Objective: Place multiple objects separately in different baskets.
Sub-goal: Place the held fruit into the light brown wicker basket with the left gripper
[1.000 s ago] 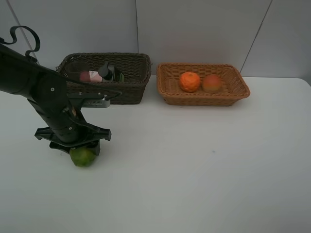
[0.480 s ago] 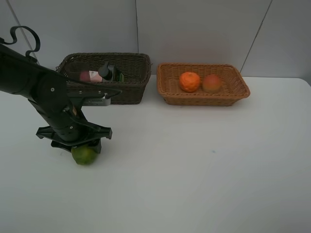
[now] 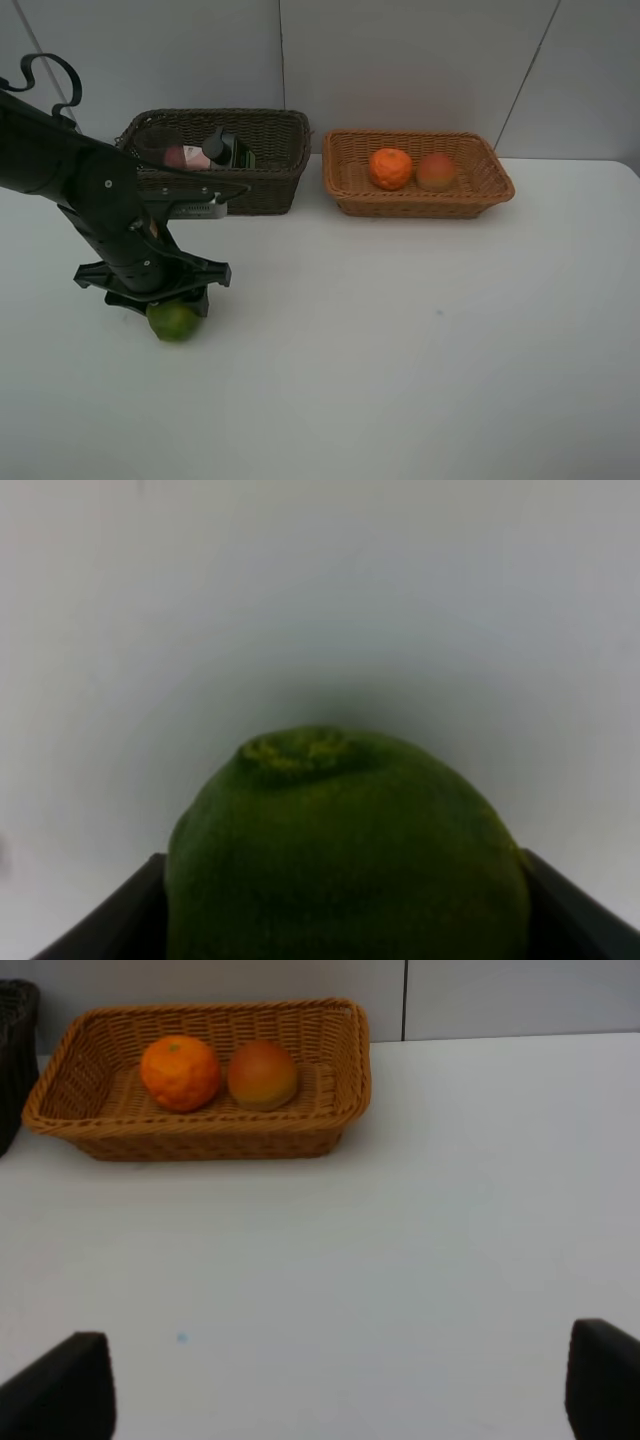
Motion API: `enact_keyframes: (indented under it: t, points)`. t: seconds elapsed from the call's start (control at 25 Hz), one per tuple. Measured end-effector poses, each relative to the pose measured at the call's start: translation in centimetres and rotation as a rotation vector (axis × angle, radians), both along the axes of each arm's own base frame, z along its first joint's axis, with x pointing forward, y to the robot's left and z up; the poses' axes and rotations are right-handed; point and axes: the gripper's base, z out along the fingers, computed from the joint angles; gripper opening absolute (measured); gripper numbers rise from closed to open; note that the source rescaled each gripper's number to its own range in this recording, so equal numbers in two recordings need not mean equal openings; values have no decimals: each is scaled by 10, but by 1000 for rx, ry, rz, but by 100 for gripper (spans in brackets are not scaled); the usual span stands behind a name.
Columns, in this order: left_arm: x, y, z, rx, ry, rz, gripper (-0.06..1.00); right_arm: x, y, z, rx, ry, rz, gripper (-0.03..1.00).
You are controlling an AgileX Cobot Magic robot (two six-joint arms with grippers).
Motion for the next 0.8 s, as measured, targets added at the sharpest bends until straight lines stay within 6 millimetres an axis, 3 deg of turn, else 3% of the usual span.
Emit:
enact_keyframes:
  t: [0.12, 0.28, 0.56, 0.8]
  points:
    - [-1, -4, 12, 27, 32, -41, 76, 0, 0, 0, 0, 0, 0, 96]
    - [6, -27, 49, 45, 13, -207, 76, 0, 0, 0, 0, 0, 0, 96]
    - [36, -99, 104, -5, -124, -410, 76, 0, 0, 0, 0, 0, 0, 96]
    - [72, -158, 112, -35, -184, -475, 76, 0, 0, 0, 0, 0, 0, 96]
